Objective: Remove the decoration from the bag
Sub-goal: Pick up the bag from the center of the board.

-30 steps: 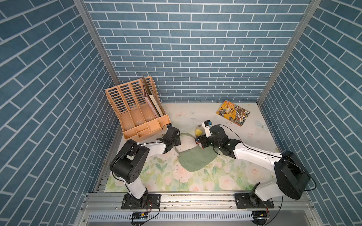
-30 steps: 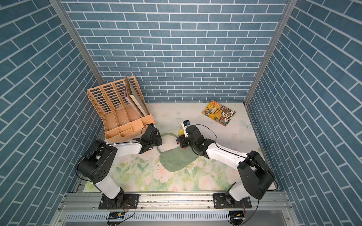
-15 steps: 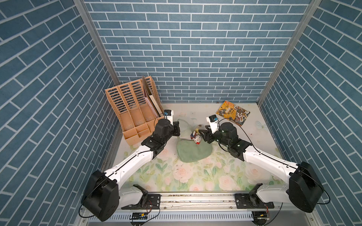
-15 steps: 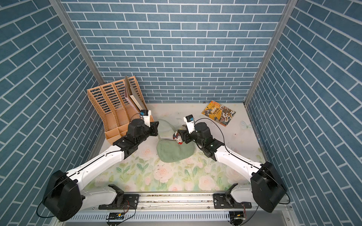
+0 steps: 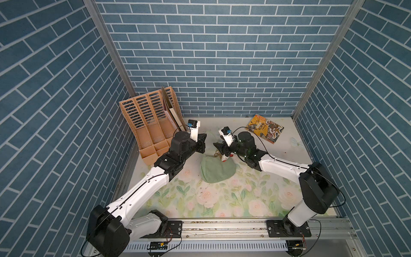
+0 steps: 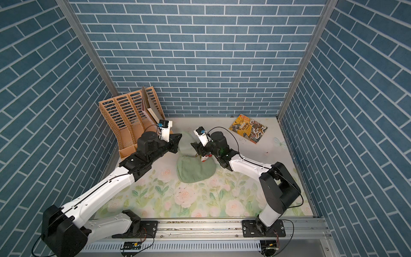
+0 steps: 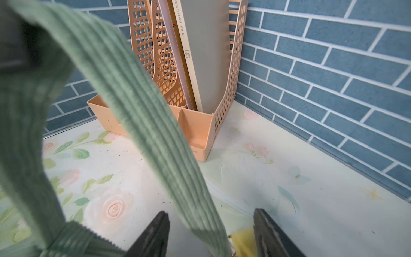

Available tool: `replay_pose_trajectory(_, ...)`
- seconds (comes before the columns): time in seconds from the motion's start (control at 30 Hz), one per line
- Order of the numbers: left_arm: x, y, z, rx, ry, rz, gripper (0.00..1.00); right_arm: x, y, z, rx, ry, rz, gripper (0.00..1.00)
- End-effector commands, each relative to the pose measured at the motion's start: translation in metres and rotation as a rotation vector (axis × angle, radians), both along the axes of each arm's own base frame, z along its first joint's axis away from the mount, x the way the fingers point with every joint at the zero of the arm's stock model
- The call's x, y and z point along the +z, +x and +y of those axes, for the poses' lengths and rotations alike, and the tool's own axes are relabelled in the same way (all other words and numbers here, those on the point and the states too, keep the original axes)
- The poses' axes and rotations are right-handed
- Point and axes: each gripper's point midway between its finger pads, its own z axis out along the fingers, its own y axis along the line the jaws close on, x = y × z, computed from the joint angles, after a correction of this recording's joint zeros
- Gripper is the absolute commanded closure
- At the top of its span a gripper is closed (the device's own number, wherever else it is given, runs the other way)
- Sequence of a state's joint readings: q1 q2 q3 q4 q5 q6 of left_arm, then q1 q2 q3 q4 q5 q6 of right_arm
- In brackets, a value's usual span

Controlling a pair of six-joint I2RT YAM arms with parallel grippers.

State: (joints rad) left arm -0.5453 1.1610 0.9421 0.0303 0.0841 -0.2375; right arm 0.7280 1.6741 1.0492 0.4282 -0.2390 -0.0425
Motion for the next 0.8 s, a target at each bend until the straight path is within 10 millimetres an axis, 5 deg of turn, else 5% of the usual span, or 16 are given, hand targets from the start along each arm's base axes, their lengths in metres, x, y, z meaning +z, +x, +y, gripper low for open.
replay_pose_trajectory(0.0, 0.014, -0.006, 0.001, -0.012, 0.019, -0.038, 0.88, 0.009, 0.010, 0.017, 0.042, 0.035, -0.050, 0.43)
replay_pose_trajectory(0.1, 0.013, -0.004, 0.015, 0.058, 0.049, -0.041, 0.90, 0.010, 0.022, 0.012, -0.019, 0.032, -0.058, 0.68)
replay_pose_trajectory(0.2, 0.002, 0.001, 0.047, 0.205, 0.098, -0.012, 0.91, 0.039, 0.019, -0.003, -0.059, 0.056, -0.071, 0.88)
replay_pose_trajectory(0.33, -0.009, 0.002, 0.072, 0.285, 0.045, 0.030, 0.85, 0.071, 0.003, -0.015, -0.061, 0.060, -0.046, 1.00)
replay_pose_trajectory(0.57, 0.014, -0.016, 0.041, 0.114, -0.163, 0.073, 0.45, 0.102, -0.009, -0.034, -0.157, 0.097, 0.028, 1.00)
replay_pose_trajectory(0.77, 0.012, -0.061, 0.015, -0.072, -0.298, 0.072, 0.36, 0.113, -0.005, -0.045, -0.289, 0.158, 0.107, 1.00)
